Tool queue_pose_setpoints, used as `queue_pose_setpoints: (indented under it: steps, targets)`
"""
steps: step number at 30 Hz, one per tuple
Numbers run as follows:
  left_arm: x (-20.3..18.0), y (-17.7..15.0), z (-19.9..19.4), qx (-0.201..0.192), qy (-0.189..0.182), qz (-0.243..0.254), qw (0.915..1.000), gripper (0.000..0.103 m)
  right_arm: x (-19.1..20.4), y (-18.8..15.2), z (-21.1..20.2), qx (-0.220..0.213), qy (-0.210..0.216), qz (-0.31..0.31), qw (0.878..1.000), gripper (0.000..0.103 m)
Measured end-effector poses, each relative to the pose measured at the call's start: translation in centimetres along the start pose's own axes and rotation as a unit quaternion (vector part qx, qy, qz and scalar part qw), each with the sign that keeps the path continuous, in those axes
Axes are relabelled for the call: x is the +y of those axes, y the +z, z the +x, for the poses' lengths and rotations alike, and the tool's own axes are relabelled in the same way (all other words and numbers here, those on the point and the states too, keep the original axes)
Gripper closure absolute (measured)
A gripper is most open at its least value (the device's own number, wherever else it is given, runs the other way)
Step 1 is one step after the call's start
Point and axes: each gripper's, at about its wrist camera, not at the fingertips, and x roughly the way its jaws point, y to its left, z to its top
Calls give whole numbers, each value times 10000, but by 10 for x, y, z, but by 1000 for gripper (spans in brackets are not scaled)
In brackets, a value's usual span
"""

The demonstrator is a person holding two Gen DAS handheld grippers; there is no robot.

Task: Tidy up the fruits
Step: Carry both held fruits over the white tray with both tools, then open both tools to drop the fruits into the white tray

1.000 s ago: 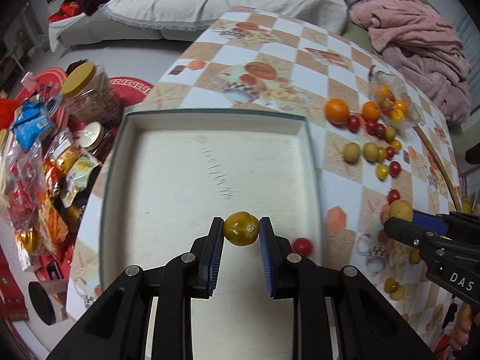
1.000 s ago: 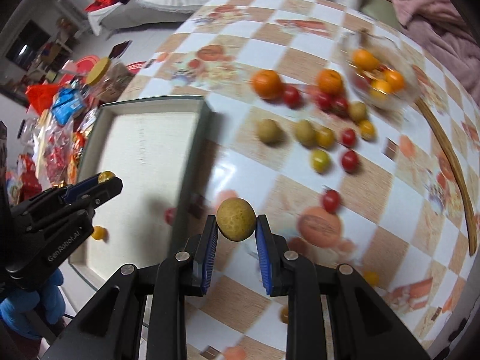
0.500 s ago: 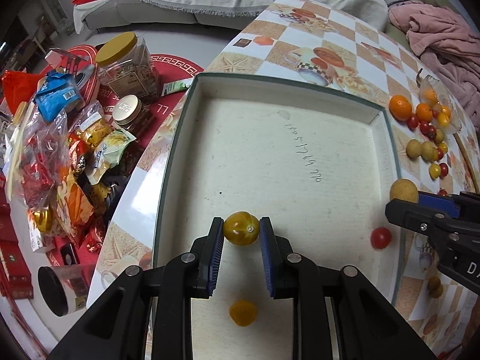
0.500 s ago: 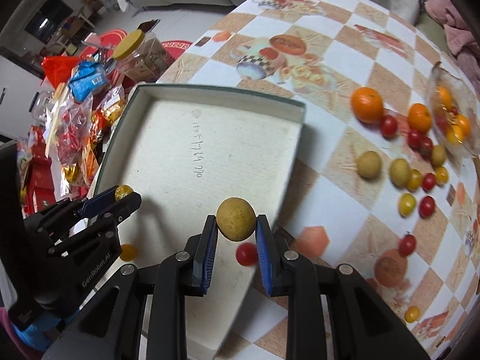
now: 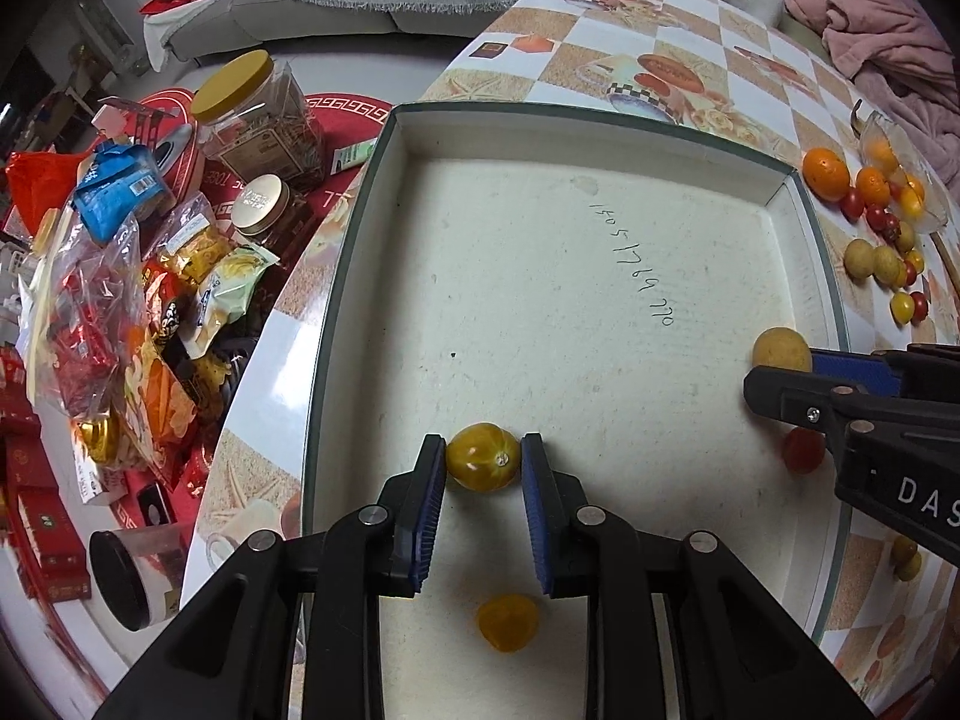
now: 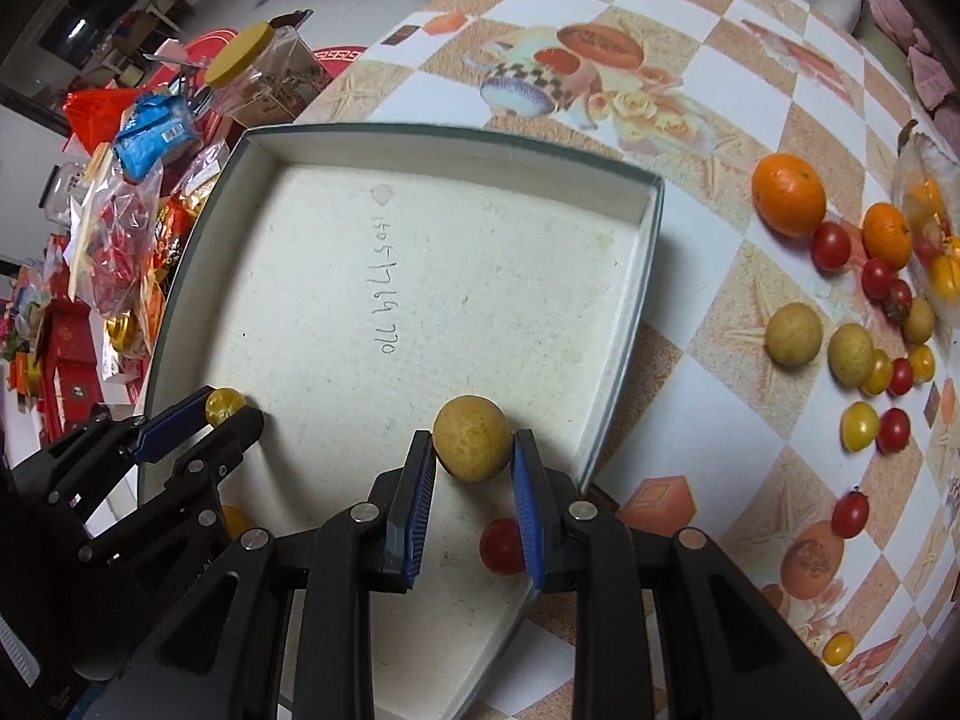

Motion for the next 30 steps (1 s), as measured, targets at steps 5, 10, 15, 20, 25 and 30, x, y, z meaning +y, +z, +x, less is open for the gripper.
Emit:
queue_pose_setpoints:
  steps: [5,10,15,20,25,30]
  targets:
    - [1,-2,-7,-208,156,18,9997,31,6,-1,3,10,93,-88,9999,58]
    - [3,-3,-6,-121,150,-8,9998,31,13,0,-5,-138,248,-114,9995,32]
    - [2,-5,-10,-95,137,69,9998,31,12,2,-26,-439,273,-29,9987,17]
    - [-7,-3,-20,-124,75,197,9997,31,-6,-1,-46,-633,203,290,9974,17]
    - [-31,1,-32,-205,-60,447,9988,31,-41,-20,-60,-662,42,698,9953,17]
    - [-68,5,-44,-299,-280,795,9960,31,-86,-52,-71,-627,-150,1187,9908,17]
